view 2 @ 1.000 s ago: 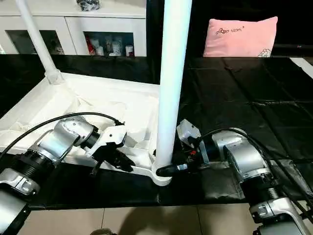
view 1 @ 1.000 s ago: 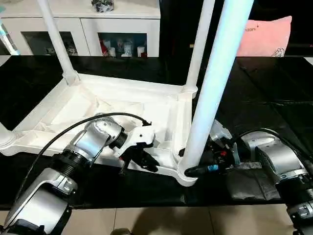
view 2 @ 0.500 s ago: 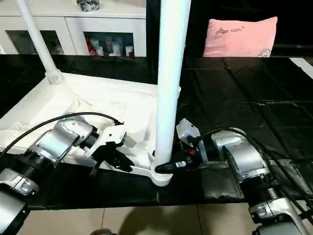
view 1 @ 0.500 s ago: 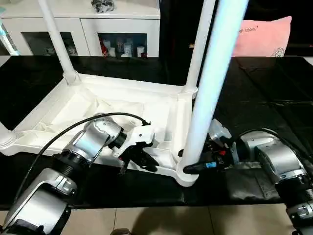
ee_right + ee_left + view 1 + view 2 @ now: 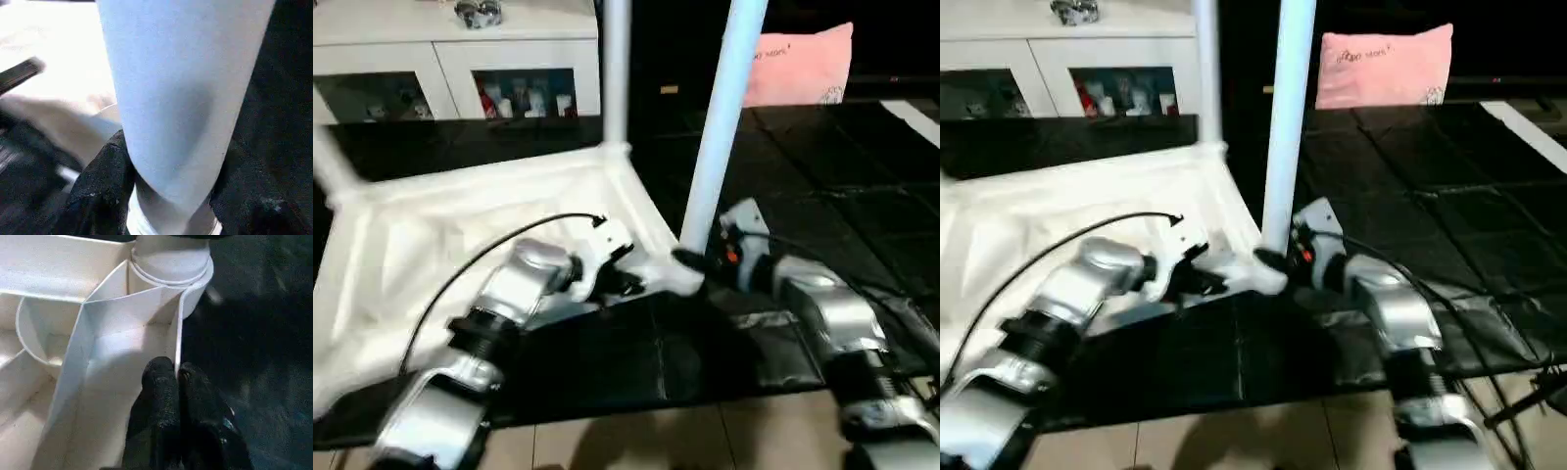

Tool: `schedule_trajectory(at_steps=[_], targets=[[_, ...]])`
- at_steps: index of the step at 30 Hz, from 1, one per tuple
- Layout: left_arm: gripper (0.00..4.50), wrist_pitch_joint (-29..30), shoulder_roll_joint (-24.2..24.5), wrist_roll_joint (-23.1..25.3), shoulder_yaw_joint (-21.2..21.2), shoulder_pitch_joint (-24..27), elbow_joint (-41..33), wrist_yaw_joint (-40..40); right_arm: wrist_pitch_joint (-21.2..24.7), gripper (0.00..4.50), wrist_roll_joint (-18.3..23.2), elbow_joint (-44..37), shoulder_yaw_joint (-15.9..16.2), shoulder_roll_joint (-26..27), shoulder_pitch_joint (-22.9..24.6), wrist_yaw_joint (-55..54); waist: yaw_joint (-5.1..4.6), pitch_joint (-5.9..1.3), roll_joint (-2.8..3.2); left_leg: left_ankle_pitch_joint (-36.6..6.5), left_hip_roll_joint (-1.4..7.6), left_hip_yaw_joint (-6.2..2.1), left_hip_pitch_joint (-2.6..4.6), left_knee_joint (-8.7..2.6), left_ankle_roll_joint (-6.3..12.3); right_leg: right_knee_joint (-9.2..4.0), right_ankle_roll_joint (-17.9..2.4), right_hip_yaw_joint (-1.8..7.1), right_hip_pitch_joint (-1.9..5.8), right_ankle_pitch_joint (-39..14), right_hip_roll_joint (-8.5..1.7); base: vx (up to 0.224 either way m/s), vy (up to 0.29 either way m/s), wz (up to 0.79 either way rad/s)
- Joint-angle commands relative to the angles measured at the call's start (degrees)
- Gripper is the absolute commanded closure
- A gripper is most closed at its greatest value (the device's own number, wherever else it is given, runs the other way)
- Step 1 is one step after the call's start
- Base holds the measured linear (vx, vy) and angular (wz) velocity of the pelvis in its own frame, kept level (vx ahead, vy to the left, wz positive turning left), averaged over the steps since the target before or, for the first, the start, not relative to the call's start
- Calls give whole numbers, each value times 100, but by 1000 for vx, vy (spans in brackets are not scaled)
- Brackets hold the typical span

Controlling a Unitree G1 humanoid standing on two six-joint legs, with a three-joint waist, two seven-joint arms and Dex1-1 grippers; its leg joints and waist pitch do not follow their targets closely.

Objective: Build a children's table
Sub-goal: Rotate leg to tighten

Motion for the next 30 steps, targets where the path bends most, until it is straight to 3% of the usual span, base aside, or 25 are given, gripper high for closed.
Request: schedule_trajectory(at_steps=[1,6,7,14,22,23,24,27,30], targets=[[450,-37,-567,-254,73,-303,-39,491,365,253,-112,378,445,650,4,-468,13,-357,-39,-718,91,-20,1,-356,264,-507,-608,297,328,-2220,-414,0,0,0],[450,-53,-605,-148,82,-340,-26,619,279,253,-169,300,525,785,-27,-565,21,-362,-36,-837,102,-40,1,-379,278,-522,-472,299,347,-2253,-426,0,0,0],[450,-95,-569,-118,66,-344,-4,610,257,199,-137,259,521,792,-21,-494,21,-363,-33,-819,106,-42,-9,-382,300,-509,-488,306,351,-2166,-427,0,0,0],[450,-536,-235,84,-179,-295,72,305,104,137,-89,91,515,664,62,-132,14,-368,-41,-766,113,-43,-28,-388,340,-470,-550,327,366,-1930,-438,0,0,0],[450,-762,443,36,-452,-154,-112,-881,-1,60,230,-334,399,-111,270,998,57,-360,-32,-784,142,-39,-9,-394,374,-463,-662,338,361,-1907,-454,0,0,0],[450,-924,586,47,-536,-156,-74,-1139,-39,60,378,-522,449,-366,350,1570,64,-368,-27,-791,150,-41,-5,-390,373,-449,-687,342,357,-1840,-454,0,0,0],[450,-1061,719,31,-614,-159,-49,-1447,-123,51,547,-772,529,-658,473,2249,102,-369,-31,-805,156,-34,13,-383,441,-454,-666,345,370,-1764,-437,0,0,0],[450,-1289,880,-9,-723,-148,-78,-1907,-126,27,759,-1006,613,-1018,589,2991,166,-378,-39,-703,180,-24,-18,-371,521,-394,-791,349,369,-1470,-449,0,0,0],[450,-1460,992,-89,-792,-142,-156,-2297,-164,2,842,-1022,641,-1255,587,3385,210,-366,-36,-746,171,-24,-10,-373,481,-418,-770,342,365,-1709,-459,0,0,0]])
